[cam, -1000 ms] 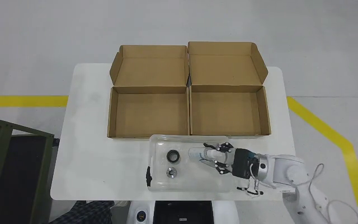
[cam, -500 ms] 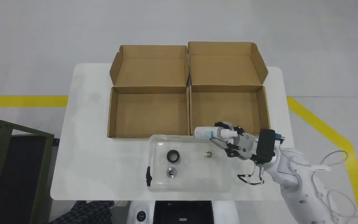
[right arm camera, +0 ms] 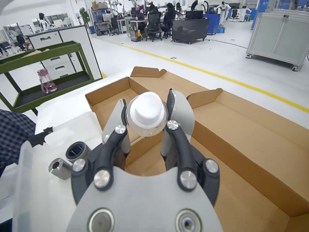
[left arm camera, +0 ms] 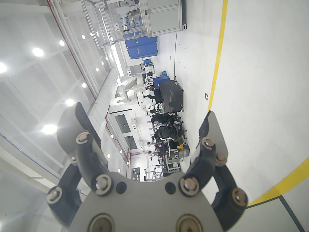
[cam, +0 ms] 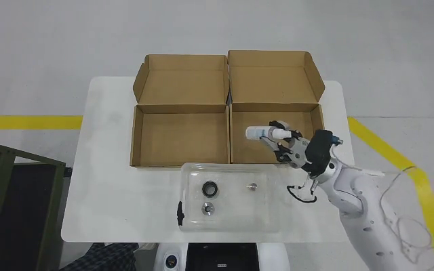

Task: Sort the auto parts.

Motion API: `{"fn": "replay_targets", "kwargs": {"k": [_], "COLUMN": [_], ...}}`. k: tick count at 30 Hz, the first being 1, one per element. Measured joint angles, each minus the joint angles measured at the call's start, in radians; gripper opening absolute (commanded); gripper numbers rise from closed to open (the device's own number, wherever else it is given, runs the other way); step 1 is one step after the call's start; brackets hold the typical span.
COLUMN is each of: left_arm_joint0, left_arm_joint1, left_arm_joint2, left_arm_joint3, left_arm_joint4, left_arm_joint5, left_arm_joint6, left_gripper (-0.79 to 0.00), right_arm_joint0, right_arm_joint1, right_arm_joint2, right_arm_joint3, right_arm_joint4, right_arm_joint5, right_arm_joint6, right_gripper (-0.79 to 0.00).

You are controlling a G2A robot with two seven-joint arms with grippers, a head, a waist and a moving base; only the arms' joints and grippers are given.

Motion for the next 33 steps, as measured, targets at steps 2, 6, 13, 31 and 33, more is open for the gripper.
{"fn": "replay_targets", "kwargs": {"k": [2, 6, 13, 31, 33], "left_arm_joint0": [0.0, 0.0, 0.0, 0.0, 0.0], "left_arm_joint1": [0.0, 0.0, 0.0, 0.0, 0.0], "left_arm_joint2": [0.0, 0.0, 0.0, 0.0, 0.0], "left_arm_joint3": [0.0, 0.0, 0.0, 0.0, 0.0], "left_arm_joint4": [0.0, 0.0, 0.0, 0.0, 0.0], "left_arm_joint5": [0.0, 0.0, 0.0, 0.0, 0.0], "left_arm_joint6": [0.0, 0.0, 0.0, 0.0, 0.0], "left_gripper": [0.0, 0.0, 0.0, 0.0, 0.0], "right_arm_joint0": [0.026, 0.097, 0.204, 0.36, 0.371], "right_arm_joint1": [-0.002, -0.008, -0.022, -0.06, -0.064], "right_arm_joint2": [-0.014, -0.06, -0.134, -0.292, -0.303], "right_arm_joint3": [0.013, 0.061, 0.154, 0.297, 0.311], "right_arm_joint4": [-0.009, -0.021, -0.039, -0.108, -0.104], "right_arm_joint5": [0.011, 0.019, 0.055, 0.131, 0.132], "right_arm_joint6": [0.038, 0.128, 0.234, 0.414, 0.424], "right_gripper": [-0.785, -0.785, -0.785, -0.126, 0.0]}}
